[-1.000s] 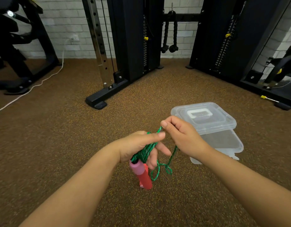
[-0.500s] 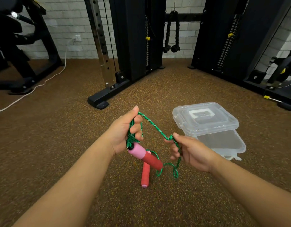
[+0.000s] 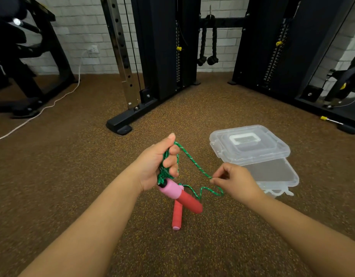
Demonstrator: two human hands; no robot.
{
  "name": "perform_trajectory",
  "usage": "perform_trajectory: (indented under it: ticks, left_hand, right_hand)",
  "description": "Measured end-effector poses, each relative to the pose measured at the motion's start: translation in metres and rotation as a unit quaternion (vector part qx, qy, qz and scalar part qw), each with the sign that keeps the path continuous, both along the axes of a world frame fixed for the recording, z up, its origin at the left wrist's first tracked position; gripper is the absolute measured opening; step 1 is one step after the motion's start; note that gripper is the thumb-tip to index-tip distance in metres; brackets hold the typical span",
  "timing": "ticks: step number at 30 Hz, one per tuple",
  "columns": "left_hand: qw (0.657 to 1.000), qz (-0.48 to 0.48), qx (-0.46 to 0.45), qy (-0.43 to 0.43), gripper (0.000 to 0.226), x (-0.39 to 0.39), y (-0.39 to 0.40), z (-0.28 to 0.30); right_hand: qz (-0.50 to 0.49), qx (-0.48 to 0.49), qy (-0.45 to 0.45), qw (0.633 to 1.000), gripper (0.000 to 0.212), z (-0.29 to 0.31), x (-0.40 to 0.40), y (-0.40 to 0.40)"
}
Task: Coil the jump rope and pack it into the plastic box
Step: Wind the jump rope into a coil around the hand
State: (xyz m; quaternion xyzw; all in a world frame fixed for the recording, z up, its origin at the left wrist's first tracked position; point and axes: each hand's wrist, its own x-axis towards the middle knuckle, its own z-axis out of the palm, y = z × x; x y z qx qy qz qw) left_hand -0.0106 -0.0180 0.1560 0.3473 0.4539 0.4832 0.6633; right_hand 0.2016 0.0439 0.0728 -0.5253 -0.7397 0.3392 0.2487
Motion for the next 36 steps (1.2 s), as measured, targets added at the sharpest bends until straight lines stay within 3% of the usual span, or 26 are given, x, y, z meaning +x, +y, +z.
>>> perform_trajectory:
  ticks: [4, 5, 8, 11, 13, 15, 18, 22, 27, 31, 36]
  left_hand:
    - [0.997, -0.07, -0.008, 0.034, 0.046, 0.014, -0.002, 0.0]
    - [0.996, -0.08, -0.007, 0.039, 0.045, 0.017, -0.003, 0.001]
    - [0.996, -0.083, 0.002, 0.033, 0.044, 0.02, -0.004, 0.003]
    - [0.999, -0.052, -0.006, 0.001, 0.045, 0.015, -0.004, 0.004]
    - [0.999, -0.014, -0.013, -0.034, 0.047, 0.01, -0.001, 0.004]
    - [0.998, 0.021, -0.012, -0.058, 0.046, 0.005, 0.001, 0.002]
    - [0.999, 0.019, -0.018, -0.044, 0.05, 0.002, 0.004, -0.002]
    - [0.998, 0.031, -0.043, -0.03, 0.065, 0.007, 0.008, -0.003]
    - [0.996, -0.018, -0.075, 0.04, 0.096, 0.01, 0.006, -0.001]
    - [0.984, -0.089, -0.048, 0.15, 0.106, 0.014, 0.0, -0.006]
    - [0.959, -0.207, -0.042, 0.188, 0.115, 0.009, -0.003, -0.011]
  right_hand:
    - [0.123, -0.034, 0.116, 0.985, 0.049, 0.017, -0.019, -0.005]
    - [0.16, -0.033, 0.143, 0.976, 0.048, 0.021, -0.026, -0.006]
    - [0.217, -0.043, 0.175, 0.959, 0.016, 0.026, -0.042, -0.012]
    - [0.176, -0.066, 0.193, 0.963, 0.025, 0.021, -0.038, -0.016]
    - [0.145, -0.043, 0.14, 0.979, 0.027, 0.014, -0.029, -0.019]
    - [0.167, 0.01, 0.027, 0.986, 0.026, 0.009, -0.023, -0.025]
    - [0.241, 0.11, -0.145, 0.953, 0.026, 0.018, -0.025, -0.04]
    - [0.275, 0.194, -0.198, 0.921, 0.028, 0.037, -0.031, -0.055]
    - [0.283, 0.142, -0.03, 0.948, 0.037, 0.069, -0.038, -0.059]
    - [0.274, 0.008, 0.161, 0.948, 0.028, 0.086, -0.044, -0.043]
    - [0.218, 0.03, 0.15, 0.964, 0.028, 0.098, -0.038, -0.023]
